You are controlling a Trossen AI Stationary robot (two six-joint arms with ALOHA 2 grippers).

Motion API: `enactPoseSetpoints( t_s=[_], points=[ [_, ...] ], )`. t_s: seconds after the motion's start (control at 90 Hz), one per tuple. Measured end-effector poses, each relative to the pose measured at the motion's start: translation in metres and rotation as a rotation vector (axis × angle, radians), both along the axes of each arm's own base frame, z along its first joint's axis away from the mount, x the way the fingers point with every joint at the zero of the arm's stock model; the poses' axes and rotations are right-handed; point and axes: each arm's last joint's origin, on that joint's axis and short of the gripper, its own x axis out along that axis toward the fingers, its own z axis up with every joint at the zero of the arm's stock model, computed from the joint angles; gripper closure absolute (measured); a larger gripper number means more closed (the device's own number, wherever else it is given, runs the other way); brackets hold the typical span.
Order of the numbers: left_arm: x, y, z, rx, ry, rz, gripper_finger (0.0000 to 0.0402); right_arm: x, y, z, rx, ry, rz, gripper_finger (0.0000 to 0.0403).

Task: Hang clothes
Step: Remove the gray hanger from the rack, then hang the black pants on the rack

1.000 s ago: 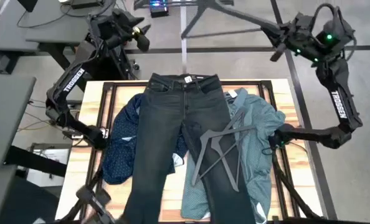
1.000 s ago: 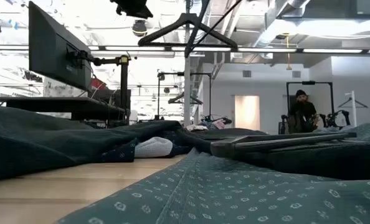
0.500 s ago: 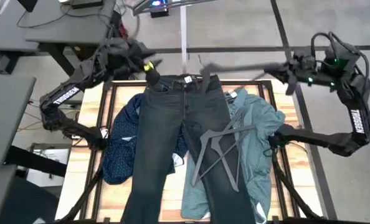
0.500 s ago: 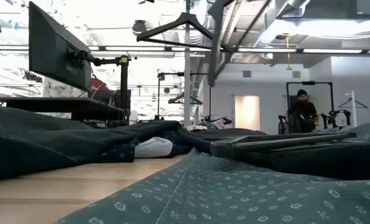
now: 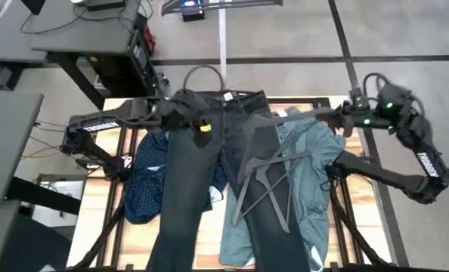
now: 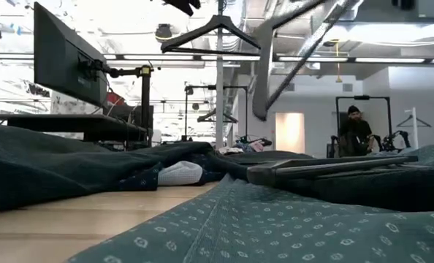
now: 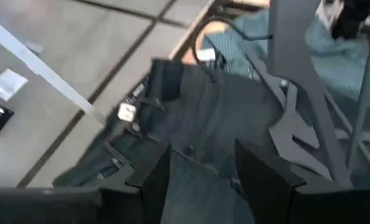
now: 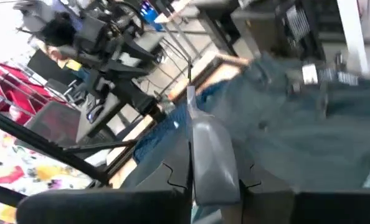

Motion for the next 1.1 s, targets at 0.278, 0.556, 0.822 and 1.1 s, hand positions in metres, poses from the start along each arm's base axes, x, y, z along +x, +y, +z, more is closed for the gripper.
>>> enactPoseSetpoints(
  t_s=[0.278, 0.556, 0.822, 1.1],
  points=[
    [0.018, -0.009, -0.021, -0.026, 0.085, -0.009, 0.0240, -0.001, 0.001, -0.053, 0.213, 0.046, -0.053, 0.0329],
    [0.016, -0.002, -0.022, -0.101, 0.086, -0.036, 0.0240, -0.001, -0.001, -0.064, 0.191, 0.198, -0.032, 0.0247],
    [0.015, 0.009, -0.021, -0.130, 0.076, -0.008, 0.0240, -0.004, 0.002, -0.039, 0.043, 0.171, 0.009, 0.0232],
    [0.025, 0.012, -0.048, -0.225, 0.136, -0.073, 0.0240, 0.001, 0.003, -0.035, 0.060, 0.156, 0.078, 0.0234]
  ],
)
